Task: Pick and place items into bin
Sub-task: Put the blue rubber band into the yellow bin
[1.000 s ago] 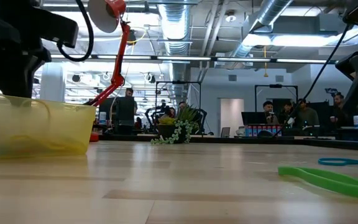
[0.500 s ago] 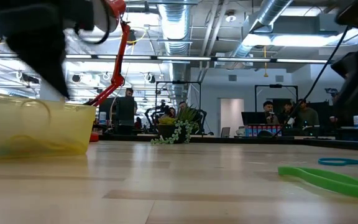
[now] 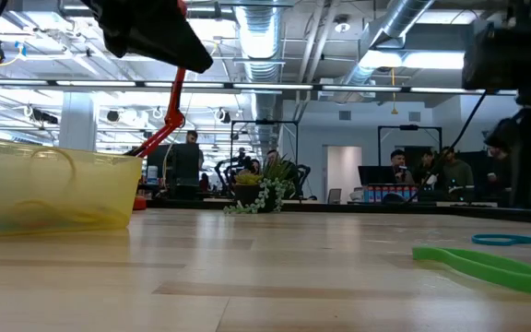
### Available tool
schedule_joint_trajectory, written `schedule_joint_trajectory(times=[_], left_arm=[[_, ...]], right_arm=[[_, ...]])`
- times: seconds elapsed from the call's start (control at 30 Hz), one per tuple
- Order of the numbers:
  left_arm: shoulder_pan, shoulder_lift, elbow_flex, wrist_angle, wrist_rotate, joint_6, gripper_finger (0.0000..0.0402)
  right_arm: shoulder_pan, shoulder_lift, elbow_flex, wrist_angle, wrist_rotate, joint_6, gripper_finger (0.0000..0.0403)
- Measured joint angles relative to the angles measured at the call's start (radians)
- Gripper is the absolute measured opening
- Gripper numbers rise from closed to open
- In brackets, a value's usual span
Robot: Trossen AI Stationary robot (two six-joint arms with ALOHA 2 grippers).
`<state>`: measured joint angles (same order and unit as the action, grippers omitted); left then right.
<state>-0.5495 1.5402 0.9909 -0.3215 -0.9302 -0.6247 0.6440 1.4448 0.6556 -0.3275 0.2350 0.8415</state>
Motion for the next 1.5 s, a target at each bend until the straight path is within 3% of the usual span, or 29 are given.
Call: schedule_joint_trajectory(times=[0.17,0.43,1.0,1.5], left_arm=[[0.02,0.0,0.0,-0.001,0.0,0.012,0.0077],[0.073,0.0,0.0,-0.001,0.0,0.006,0.0077],[0.198,0.0,0.0,-0.002,0.007,-0.006,0.0077],[0.249,0.0,0.0,-0.002,0.009,-0.006,0.0077]], right_arm=[[-0.057,0.0,0.0,-0.138,-0.005,-0.034,0.0107],[-0.123,0.0,0.0,-0.135,-0.077,-0.063,0.0107],[-0.057,0.046,-0.001,-0.05,-0.08,-0.064,0.0107],[-0.102,0.125,0.002,-0.02,-0.044,-0.116,0.0107]])
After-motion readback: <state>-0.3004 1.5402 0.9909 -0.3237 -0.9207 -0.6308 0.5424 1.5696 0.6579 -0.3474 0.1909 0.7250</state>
